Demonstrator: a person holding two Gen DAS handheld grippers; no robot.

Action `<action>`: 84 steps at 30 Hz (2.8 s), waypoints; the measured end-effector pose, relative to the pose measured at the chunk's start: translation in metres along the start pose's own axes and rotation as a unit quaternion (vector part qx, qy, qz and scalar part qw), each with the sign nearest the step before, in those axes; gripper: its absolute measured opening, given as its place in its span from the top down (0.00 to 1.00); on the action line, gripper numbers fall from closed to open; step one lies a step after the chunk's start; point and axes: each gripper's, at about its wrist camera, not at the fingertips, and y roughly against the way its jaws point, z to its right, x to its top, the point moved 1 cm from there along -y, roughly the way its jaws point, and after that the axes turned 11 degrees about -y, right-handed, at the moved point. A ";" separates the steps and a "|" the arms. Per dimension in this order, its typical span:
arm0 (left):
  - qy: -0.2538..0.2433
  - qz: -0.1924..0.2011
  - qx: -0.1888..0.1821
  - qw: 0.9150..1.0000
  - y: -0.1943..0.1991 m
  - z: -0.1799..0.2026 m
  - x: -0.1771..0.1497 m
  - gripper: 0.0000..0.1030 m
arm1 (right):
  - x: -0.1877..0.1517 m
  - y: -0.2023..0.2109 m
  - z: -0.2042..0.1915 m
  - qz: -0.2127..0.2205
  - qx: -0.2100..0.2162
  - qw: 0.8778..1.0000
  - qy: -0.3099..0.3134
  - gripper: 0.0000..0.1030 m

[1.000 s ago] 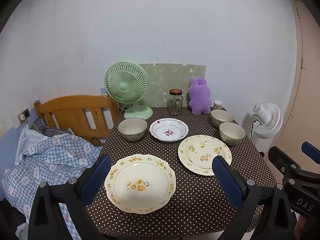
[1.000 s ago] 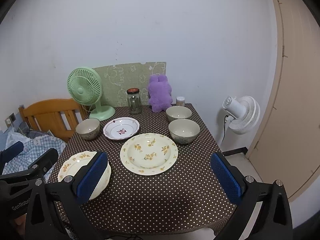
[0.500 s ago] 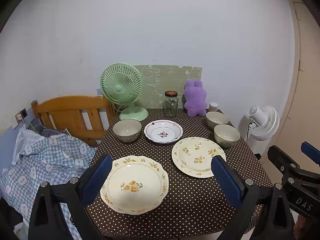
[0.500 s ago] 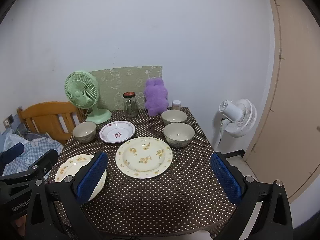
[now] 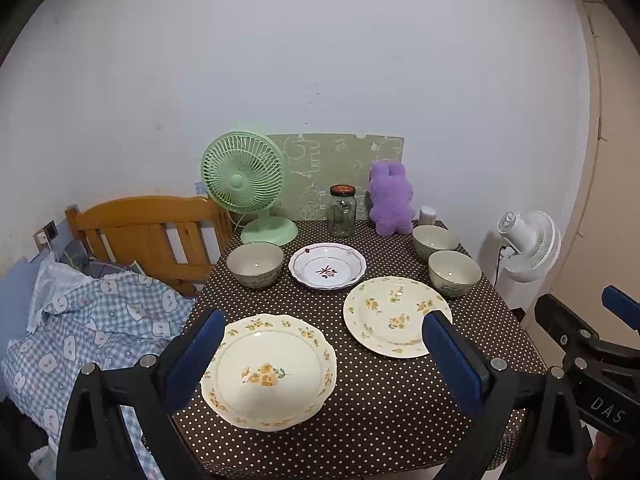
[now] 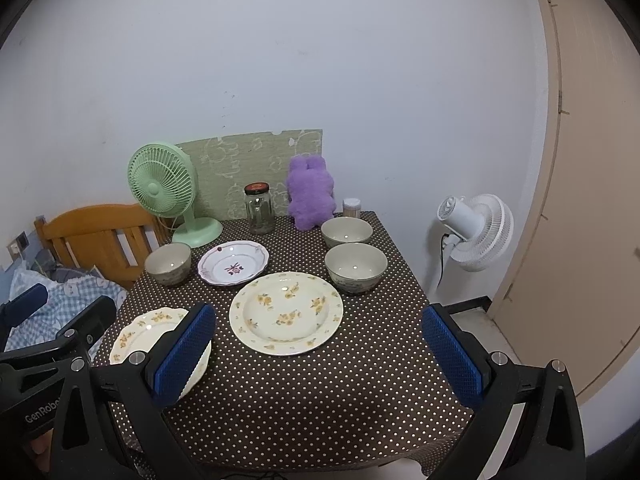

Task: Organize plates and bowls
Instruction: 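Move the left gripper toward the flat yellow-flowered plate's rim, then grasp the rim of the flat yellow-flowered plate with the left gripper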

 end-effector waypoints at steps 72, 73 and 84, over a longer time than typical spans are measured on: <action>0.014 -0.209 -0.017 0.978 -0.222 -0.145 -0.068 0.16 | -0.072 -0.217 -0.176 -0.185 -0.011 0.982 0.031 0.15; 0.014 -0.213 -0.017 0.977 -0.226 -0.145 -0.071 0.17 | -0.076 -0.221 -0.177 -0.190 -0.011 0.981 0.031 0.16; 0.008 -0.270 -0.026 0.962 -0.266 -0.147 -0.106 0.21 | -0.117 -0.269 -0.188 -0.260 -0.031 0.965 0.029 0.20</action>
